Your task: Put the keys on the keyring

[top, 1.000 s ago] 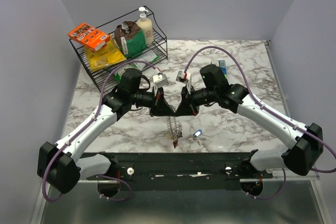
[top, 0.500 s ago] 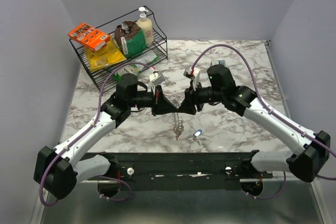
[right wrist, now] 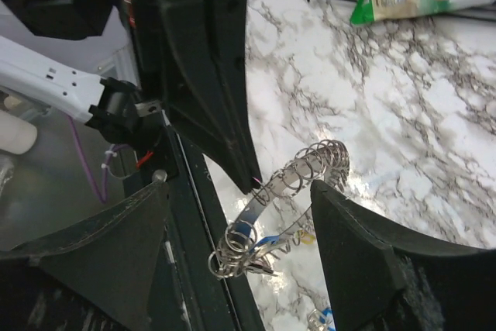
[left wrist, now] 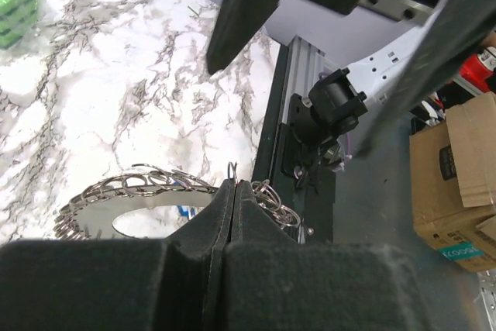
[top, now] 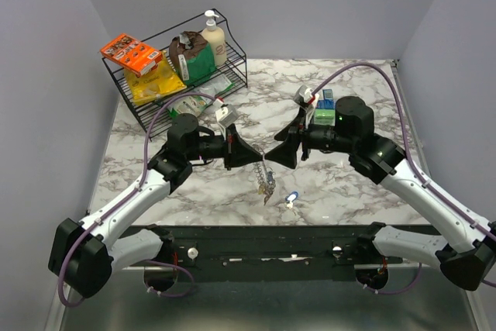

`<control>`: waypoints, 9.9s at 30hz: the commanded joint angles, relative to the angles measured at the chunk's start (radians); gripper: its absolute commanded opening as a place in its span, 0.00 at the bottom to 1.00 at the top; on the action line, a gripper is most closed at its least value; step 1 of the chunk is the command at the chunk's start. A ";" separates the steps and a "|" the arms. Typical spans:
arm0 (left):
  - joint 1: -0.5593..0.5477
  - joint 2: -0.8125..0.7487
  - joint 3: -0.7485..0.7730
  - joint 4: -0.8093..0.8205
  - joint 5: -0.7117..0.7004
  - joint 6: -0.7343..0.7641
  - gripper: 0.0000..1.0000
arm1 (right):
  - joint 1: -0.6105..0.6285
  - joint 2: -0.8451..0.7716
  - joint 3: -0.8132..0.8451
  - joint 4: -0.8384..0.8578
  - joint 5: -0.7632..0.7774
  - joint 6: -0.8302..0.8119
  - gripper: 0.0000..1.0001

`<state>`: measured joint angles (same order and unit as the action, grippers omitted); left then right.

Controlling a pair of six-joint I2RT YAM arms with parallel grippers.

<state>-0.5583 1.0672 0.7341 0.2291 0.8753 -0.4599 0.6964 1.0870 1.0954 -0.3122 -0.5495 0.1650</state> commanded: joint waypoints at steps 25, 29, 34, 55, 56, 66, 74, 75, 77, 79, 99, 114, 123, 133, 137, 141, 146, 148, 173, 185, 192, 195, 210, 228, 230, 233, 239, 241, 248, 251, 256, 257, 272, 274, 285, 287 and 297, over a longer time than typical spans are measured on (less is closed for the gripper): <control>-0.002 -0.150 -0.160 0.536 0.050 -0.088 0.00 | -0.051 -0.099 -0.123 0.303 -0.305 0.113 0.67; -0.002 -0.141 -0.153 0.624 0.062 -0.149 0.00 | -0.051 -0.124 -0.160 0.419 -0.355 0.162 0.66; -0.002 -0.136 -0.131 0.644 0.074 -0.177 0.00 | -0.051 -0.113 -0.177 0.472 -0.395 0.186 0.64; -0.005 -0.128 -0.113 0.635 0.079 -0.184 0.00 | -0.051 -0.033 -0.252 0.645 -0.386 0.294 0.49; -0.006 -0.128 -0.116 0.636 0.077 -0.184 0.00 | -0.051 -0.033 -0.256 0.645 -0.379 0.294 0.49; -0.008 -0.133 -0.117 0.635 0.070 -0.187 0.00 | -0.051 -0.013 -0.232 0.650 -0.374 0.303 0.45; -0.018 -0.125 -0.119 0.642 0.068 -0.189 0.00 | -0.051 0.017 -0.244 0.697 -0.394 0.352 0.23; -0.020 -0.124 -0.119 0.642 0.067 -0.195 0.00 | -0.051 0.017 -0.246 0.714 -0.392 0.366 0.20; -0.023 -0.127 -0.118 0.642 0.067 -0.198 0.00 | -0.051 0.011 -0.250 0.722 -0.392 0.373 0.10; -0.025 -0.136 -0.119 0.630 0.065 -0.194 0.00 | -0.051 0.004 -0.253 0.719 -0.386 0.373 0.01; -0.028 -0.205 -0.010 0.073 0.011 0.108 0.10 | -0.049 -0.027 -0.158 0.438 -0.421 0.197 0.01; -0.028 -0.179 0.100 -0.137 0.027 0.242 0.69 | -0.051 -0.024 -0.100 0.239 -0.444 0.061 0.01; -0.028 -0.072 0.257 -0.394 0.091 0.349 0.73 | -0.051 -0.012 -0.048 0.111 -0.412 -0.033 0.01; -0.031 -0.021 0.309 -0.447 0.146 0.379 0.58 | -0.051 0.001 -0.042 0.094 -0.394 -0.050 0.01; -0.034 -0.019 0.312 -0.442 0.159 0.374 0.54 | -0.051 0.008 -0.042 0.097 -0.394 -0.051 0.01; -0.035 -0.021 0.314 -0.444 0.163 0.374 0.50 | -0.051 0.017 -0.038 0.096 -0.394 -0.051 0.01; -0.046 -0.010 0.315 -0.453 0.157 0.369 0.47 | -0.051 0.019 -0.038 0.096 -0.388 -0.051 0.01; -0.055 -0.003 0.321 -0.465 0.151 0.375 0.46 | -0.051 0.022 -0.037 0.097 -0.386 -0.051 0.01; -0.095 0.045 0.361 -0.557 0.083 0.431 0.13 | -0.051 0.011 -0.046 0.104 -0.386 -0.045 0.01; -0.097 -0.013 0.274 -0.447 -0.039 0.400 0.00 | -0.051 -0.033 -0.066 0.140 -0.293 0.010 0.18; -0.097 -0.117 0.151 -0.261 -0.102 0.337 0.00 | -0.051 -0.120 -0.121 0.232 -0.167 0.111 0.74; -0.097 -0.150 0.104 -0.202 -0.108 0.333 0.00 | -0.051 -0.148 -0.147 0.248 -0.098 0.133 0.95; -0.097 -0.208 0.050 -0.165 -0.145 0.379 0.00 | -0.061 -0.196 -0.215 0.228 0.037 0.208 1.00; -0.095 -0.260 -0.025 -0.209 -0.168 0.420 0.00 | -0.069 -0.176 -0.391 -0.022 0.273 0.318 0.93; -0.097 -0.266 -0.029 -0.223 -0.171 0.426 0.00 | -0.069 -0.147 -0.408 -0.034 0.249 0.335 0.89; -0.097 -0.279 -0.032 -0.249 -0.179 0.437 0.00 | -0.069 -0.087 -0.448 -0.033 0.209 0.358 0.84; -0.097 -0.306 -0.045 -0.246 -0.190 0.440 0.00 | -0.069 0.039 -0.488 -0.028 0.210 0.363 0.70; -0.097 -0.305 -0.045 -0.244 -0.184 0.437 0.00 | -0.069 0.079 -0.488 -0.033 0.223 0.361 0.65; -0.095 -0.293 -0.052 -0.235 -0.173 0.432 0.00 | -0.069 0.206 -0.477 -0.027 0.256 0.337 0.53; -0.095 -0.289 -0.052 -0.237 -0.170 0.432 0.00 | -0.069 0.235 -0.470 -0.018 0.264 0.335 0.50; -0.095 -0.286 -0.048 -0.237 -0.168 0.431 0.00 | -0.067 0.266 -0.453 -0.005 0.266 0.326 0.47; -0.095 -0.285 -0.048 -0.238 -0.165 0.431 0.00 | -0.069 0.271 -0.450 -0.002 0.261 0.326 0.46; -0.095 -0.254 -0.038 -0.238 -0.164 0.440 0.00 | -0.067 0.346 -0.439 0.030 0.227 0.309 0.24; -0.094 -0.251 -0.038 -0.238 -0.164 0.440 0.00 | -0.069 0.349 -0.442 0.036 0.223 0.311 0.22; -0.095 -0.250 -0.035 -0.243 -0.167 0.445 0.00 | -0.067 0.311 -0.439 0.056 0.204 0.303 0.01; -0.095 -0.254 -0.035 -0.246 -0.168 0.446 0.00 | -0.069 0.285 -0.437 0.055 0.206 0.301 0.01; -0.095 -0.265 -0.035 -0.254 -0.177 0.452 0.00 | -0.069 0.180 -0.365 -0.014 0.192 0.258 0.01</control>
<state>-0.6521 0.8227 0.6796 -0.0486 0.7063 -0.0254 0.6327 1.3151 0.6746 -0.2890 -0.3336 0.4599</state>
